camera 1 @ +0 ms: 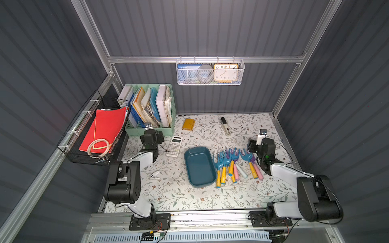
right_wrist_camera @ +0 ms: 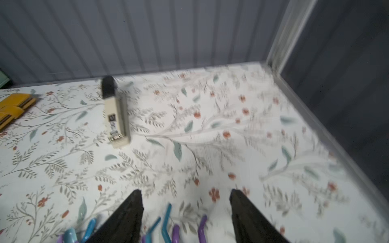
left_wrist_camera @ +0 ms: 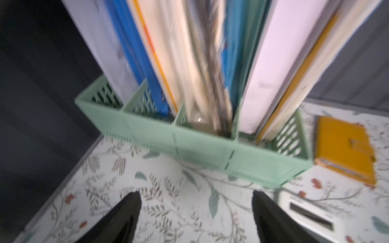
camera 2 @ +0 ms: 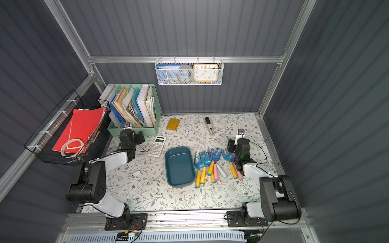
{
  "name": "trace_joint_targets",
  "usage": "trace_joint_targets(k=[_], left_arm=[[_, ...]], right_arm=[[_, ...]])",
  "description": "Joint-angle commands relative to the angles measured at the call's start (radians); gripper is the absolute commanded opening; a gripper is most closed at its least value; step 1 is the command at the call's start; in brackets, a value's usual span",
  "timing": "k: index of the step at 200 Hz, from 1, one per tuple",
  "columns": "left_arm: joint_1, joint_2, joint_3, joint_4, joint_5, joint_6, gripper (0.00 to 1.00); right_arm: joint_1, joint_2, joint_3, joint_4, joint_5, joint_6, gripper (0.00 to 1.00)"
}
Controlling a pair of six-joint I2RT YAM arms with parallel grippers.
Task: Put the rake into the storage box
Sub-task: Pick up the rake at the center of the board.
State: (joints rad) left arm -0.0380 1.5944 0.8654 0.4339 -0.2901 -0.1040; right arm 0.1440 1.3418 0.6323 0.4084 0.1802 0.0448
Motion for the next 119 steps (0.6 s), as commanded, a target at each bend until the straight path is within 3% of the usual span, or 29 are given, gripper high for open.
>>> trace_joint_targets(k=[1, 37, 64, 96, 119], left_arm=[[-0.109, -0.033, 0.066, -0.248, -0.047, 0.017, 1.0], [-0.166, 0.001, 0.14, -0.438, 0.161, -0.202, 1.0], [-0.207, 0.028, 0.1, -0.394, 0.198, -0.298, 1.0], [-0.29, 0.118, 0.193, -0.484, 0.055, -0.313, 1.0], [-0.299, 0.158, 0.265, -0.56, 0.013, -0.323, 1.0]], right_arm=[[0.156, -0.035, 0.18, -0.479, 0.123, 0.109, 0.48], [0.317, -0.046, 0.21, -0.737, 0.089, 0.508, 0.43], [0.416, -0.002, 0.219, -0.841, 0.073, 0.503, 0.43], [0.431, 0.15, 0.294, -0.994, -0.105, 0.468, 0.4], [0.437, 0.224, 0.319, -1.04, -0.141, 0.492, 0.35]])
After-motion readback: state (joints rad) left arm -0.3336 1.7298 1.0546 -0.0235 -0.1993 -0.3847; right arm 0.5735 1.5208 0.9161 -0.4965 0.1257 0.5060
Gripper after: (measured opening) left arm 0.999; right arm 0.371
